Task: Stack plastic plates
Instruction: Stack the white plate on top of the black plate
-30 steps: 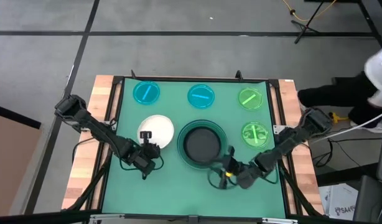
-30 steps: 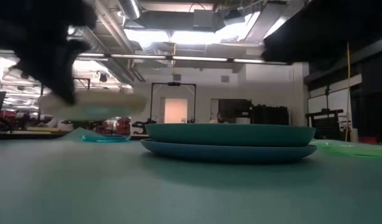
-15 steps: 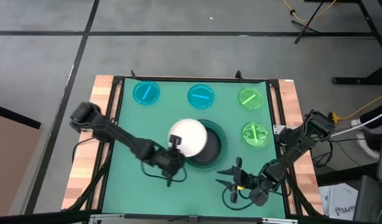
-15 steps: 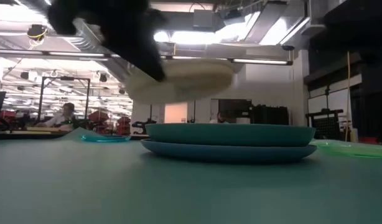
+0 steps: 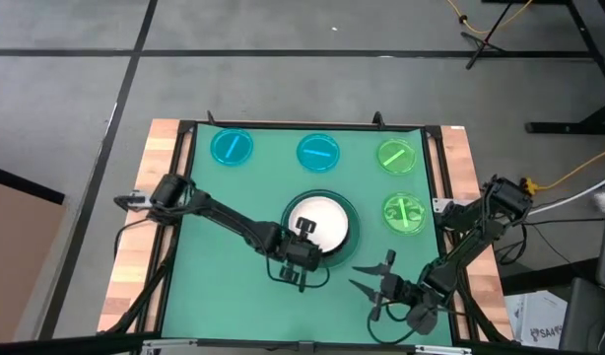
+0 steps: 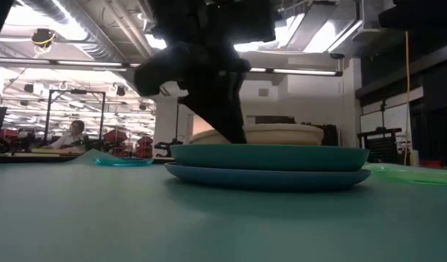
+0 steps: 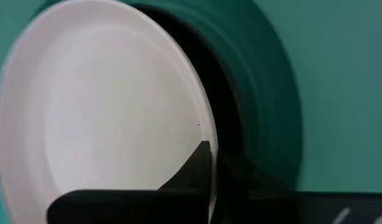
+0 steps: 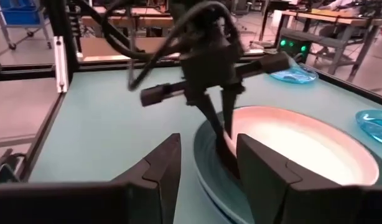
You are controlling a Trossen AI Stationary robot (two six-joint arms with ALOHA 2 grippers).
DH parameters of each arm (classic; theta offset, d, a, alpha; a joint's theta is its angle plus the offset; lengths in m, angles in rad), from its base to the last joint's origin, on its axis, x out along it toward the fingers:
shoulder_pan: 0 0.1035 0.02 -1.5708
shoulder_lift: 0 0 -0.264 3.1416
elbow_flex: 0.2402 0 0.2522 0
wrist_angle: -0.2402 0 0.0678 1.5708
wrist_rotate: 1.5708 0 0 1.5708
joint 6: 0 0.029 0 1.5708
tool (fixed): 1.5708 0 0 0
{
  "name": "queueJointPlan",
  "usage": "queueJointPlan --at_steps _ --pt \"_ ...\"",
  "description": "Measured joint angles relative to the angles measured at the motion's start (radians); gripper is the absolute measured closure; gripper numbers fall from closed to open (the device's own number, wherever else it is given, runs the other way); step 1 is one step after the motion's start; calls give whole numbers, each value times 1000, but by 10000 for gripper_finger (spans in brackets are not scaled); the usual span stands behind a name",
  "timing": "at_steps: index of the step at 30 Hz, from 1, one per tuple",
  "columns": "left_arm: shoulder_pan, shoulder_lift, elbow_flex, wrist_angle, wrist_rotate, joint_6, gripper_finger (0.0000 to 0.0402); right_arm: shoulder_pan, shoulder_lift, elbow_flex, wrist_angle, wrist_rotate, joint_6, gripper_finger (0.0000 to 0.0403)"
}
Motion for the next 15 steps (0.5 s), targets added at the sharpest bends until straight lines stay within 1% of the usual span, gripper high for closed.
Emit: queueJointPlan --at_steps 3,11,15 --pt "-2 10 0 29 -1 6 395 0 14 0 -1 3 0 256" --pt "5 10 0 11 -4 0 393 -10 52 0 1 1 28 256" --pt "2 10 0 11 0 0 374 -10 56 0 5 2 29 256"
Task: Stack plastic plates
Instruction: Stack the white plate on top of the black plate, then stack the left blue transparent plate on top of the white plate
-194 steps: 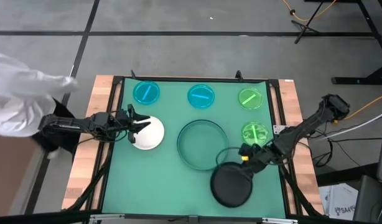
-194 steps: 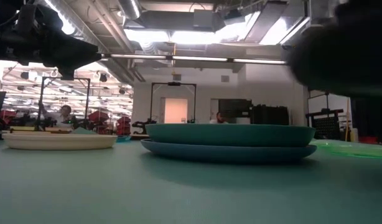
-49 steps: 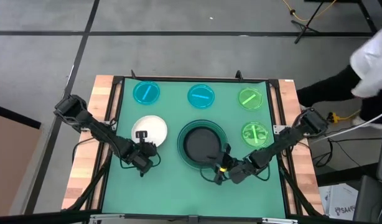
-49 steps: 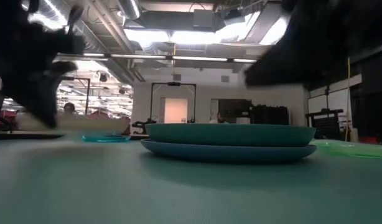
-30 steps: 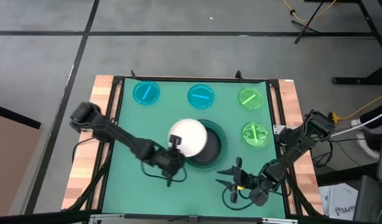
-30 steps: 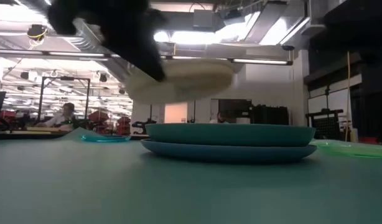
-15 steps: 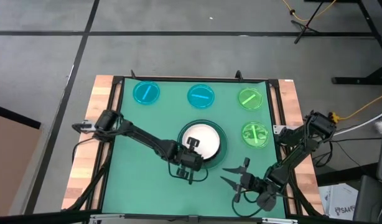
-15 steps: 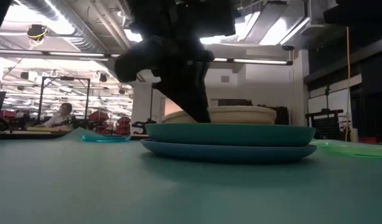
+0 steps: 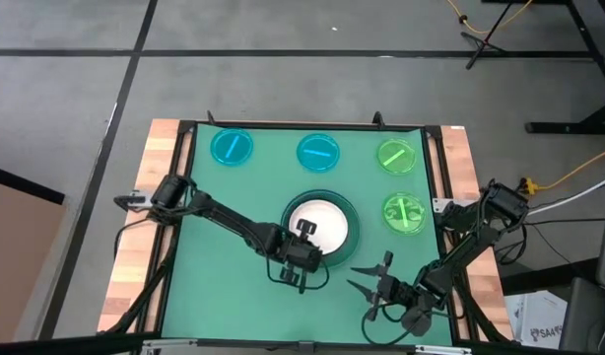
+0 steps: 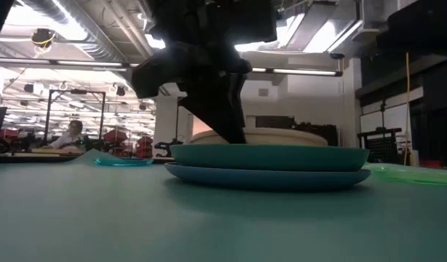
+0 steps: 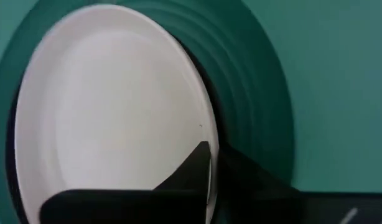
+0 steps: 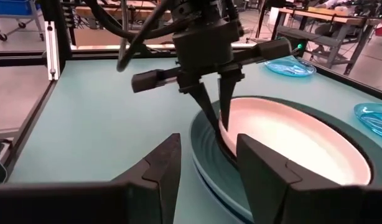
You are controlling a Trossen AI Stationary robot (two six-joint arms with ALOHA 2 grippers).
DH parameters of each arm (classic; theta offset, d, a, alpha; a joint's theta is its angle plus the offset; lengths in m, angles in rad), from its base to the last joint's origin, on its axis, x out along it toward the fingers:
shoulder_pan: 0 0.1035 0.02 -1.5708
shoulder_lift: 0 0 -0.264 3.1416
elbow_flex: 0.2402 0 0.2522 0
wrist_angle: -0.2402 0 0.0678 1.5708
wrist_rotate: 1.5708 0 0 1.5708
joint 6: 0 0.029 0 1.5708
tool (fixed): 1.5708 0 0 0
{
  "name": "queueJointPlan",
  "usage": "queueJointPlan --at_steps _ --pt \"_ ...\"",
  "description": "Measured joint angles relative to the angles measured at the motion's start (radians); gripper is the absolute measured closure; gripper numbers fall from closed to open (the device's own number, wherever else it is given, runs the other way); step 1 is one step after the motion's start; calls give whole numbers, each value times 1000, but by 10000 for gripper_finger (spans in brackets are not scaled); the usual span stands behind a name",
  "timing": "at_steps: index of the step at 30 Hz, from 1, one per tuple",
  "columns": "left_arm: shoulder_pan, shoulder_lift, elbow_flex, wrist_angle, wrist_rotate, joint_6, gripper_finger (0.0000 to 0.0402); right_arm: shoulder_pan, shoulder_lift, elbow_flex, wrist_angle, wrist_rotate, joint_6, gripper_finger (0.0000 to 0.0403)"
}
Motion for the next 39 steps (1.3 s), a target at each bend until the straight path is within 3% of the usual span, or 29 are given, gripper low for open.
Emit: queueJointPlan --at_steps 9,22,26,39 --pt "-19 -17 0 -27 -9 -3 305 -26 0 0 4 -16 1 256" --pt "-74 -143 -7 -143 -8 -55 296 -46 0 0 12 -36 9 256" --pt "-70 -220 -100 -149 3 -18 296 -57 0 0 31 -53 9 256" --pt "-47 -587 -511 93 -20 -162 296 -58 0 0 30 -79 9 256"
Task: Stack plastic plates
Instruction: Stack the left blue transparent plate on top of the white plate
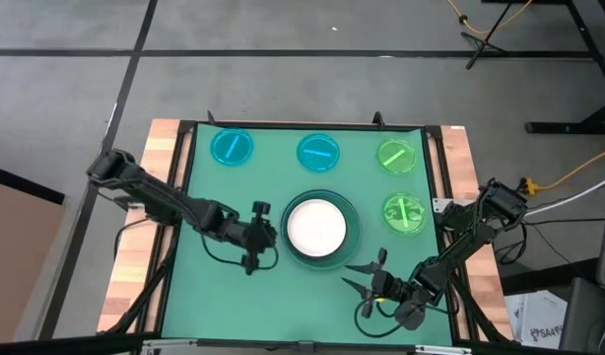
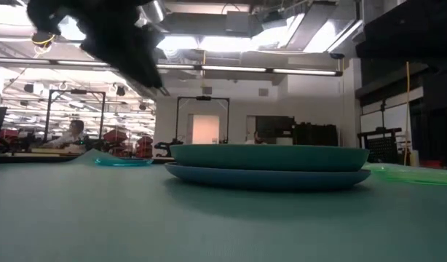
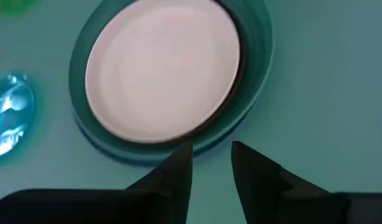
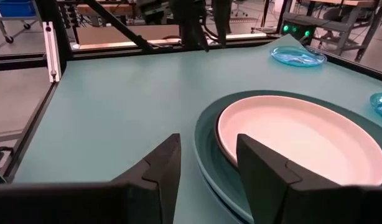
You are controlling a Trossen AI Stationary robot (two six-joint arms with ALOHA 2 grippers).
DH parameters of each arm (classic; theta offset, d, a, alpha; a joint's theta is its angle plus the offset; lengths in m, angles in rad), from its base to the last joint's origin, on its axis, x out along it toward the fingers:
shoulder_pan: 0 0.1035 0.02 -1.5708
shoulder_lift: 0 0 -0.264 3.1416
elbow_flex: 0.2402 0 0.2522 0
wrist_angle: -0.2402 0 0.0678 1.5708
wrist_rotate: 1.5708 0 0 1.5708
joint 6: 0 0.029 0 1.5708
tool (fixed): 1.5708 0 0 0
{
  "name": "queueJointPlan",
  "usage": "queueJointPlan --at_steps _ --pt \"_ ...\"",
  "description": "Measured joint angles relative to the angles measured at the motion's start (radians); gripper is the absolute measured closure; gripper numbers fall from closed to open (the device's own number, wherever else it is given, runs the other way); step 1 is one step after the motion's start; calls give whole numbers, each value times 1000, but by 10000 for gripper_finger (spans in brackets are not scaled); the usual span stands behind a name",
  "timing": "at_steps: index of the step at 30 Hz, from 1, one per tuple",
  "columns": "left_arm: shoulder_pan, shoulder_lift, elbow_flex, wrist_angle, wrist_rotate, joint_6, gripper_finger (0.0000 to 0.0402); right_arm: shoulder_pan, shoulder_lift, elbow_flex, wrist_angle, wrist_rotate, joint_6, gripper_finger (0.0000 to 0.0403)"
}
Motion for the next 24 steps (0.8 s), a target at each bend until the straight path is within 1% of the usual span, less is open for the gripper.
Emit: queueJointPlan --at_steps 3,7,10,15,18,22,24 --pt "6 -25 -41 2 -24 -19 296 0 0 0 0 -6 4 256" --pt "35 -27 -44 -9 -70 -59 295 -1 0 0 -4 19 7 256" --pt "72 -27 -44 -25 -76 -111 282 -14 0 0 -4 17 10 255" --pt "165 -27 -44 -94 -36 -176 234 -57 7 0 -11 -58 15 255" --pt "229 -27 -44 -155 -40 -182 210 -84 8 0 -21 -101 15 255" --pt "311 -27 -44 -223 -92 -178 199 -106 8 0 -31 -133 11 255" --pt "360 -27 -44 -251 -101 -157 198 -114 8 0 -36 -156 6 255"
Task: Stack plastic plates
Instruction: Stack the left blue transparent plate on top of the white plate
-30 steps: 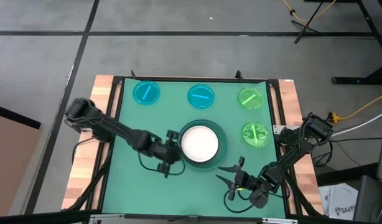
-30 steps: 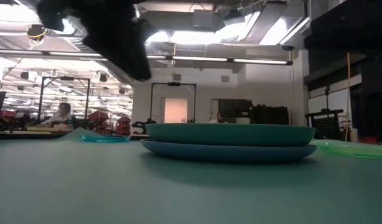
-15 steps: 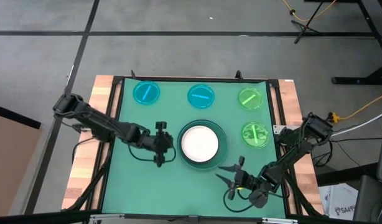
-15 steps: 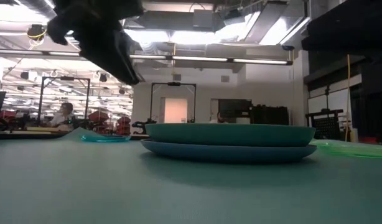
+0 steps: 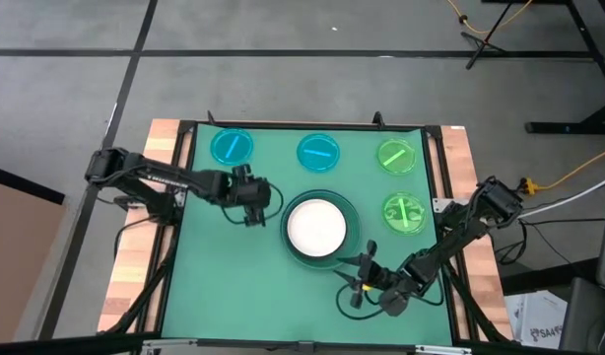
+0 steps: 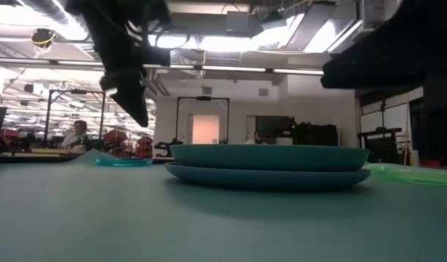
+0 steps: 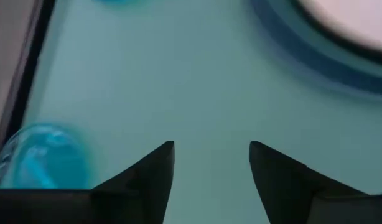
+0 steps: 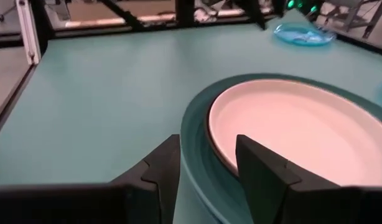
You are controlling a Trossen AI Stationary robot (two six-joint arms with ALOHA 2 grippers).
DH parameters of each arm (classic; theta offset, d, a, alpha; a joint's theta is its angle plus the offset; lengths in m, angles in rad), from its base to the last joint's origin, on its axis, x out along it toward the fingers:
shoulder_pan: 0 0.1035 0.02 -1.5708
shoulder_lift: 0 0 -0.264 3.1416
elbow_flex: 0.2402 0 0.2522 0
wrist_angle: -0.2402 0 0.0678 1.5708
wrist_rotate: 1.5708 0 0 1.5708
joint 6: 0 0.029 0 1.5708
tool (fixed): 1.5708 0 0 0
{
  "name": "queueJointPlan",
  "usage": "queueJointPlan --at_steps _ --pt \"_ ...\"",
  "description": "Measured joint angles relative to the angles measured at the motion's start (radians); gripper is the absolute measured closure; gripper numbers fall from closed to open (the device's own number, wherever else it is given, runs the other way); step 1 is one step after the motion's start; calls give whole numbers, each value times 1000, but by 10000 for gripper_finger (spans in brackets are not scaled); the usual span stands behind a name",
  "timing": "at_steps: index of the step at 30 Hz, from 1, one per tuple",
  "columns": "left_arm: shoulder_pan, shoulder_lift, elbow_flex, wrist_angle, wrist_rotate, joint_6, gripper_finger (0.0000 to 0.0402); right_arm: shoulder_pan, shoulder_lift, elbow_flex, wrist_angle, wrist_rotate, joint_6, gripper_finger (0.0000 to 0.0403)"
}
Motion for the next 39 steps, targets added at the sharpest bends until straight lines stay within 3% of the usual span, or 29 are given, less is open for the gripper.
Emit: queueJointPlan --at_steps 11,17,27,39 --pt "279 29 -27 -65 -2 85 198 -2 0 0 -2 -29 0 255" --pt "399 103 -76 27 -1 141 198 -2 0 0 -1 -29 1 255" --pt "556 221 -89 180 -6 231 198 -2 0 0 -7 -29 1 255" --pt "684 227 -88 235 24 331 198 -2 0 0 -54 -29 4 255"
